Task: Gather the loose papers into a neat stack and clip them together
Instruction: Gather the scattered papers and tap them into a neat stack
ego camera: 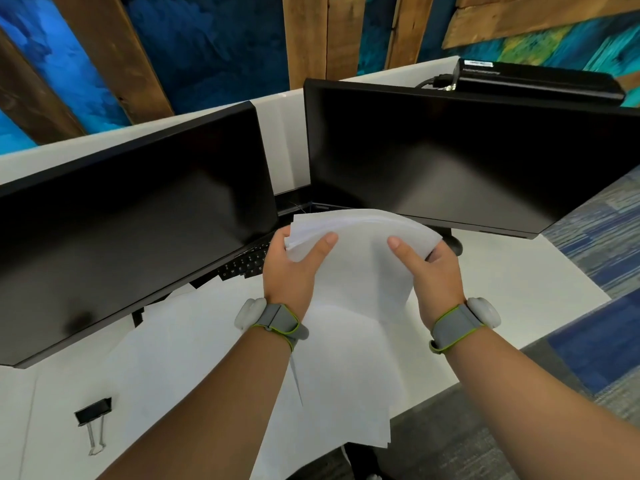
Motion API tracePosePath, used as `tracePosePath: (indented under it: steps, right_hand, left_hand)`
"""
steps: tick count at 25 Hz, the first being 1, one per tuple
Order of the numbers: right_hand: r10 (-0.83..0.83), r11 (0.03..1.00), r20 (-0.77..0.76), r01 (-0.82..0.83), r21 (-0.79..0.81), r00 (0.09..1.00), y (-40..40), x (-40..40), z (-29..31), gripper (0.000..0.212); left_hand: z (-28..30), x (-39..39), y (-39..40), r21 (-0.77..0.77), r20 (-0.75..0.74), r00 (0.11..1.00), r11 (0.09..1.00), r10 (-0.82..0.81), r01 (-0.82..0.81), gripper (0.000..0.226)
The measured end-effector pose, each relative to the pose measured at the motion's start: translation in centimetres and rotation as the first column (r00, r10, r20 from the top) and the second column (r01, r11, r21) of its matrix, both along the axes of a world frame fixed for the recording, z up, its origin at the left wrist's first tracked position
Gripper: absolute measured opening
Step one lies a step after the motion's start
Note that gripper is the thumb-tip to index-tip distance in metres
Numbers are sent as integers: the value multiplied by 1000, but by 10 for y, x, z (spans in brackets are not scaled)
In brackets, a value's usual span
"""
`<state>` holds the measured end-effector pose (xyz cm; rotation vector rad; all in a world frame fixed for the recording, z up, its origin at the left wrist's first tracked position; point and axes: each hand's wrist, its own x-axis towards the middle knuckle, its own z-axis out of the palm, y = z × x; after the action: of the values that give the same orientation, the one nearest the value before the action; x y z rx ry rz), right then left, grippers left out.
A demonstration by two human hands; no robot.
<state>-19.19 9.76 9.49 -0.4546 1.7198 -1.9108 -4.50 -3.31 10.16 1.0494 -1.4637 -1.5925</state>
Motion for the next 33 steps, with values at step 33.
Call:
tracePosePath:
  steps: [33]
  right_hand:
    - [23,914,-60,3,405,998,12,-21,-48,26]
  left_hand:
    - [-54,-7,-3,34,312,948,998,-54,46,31]
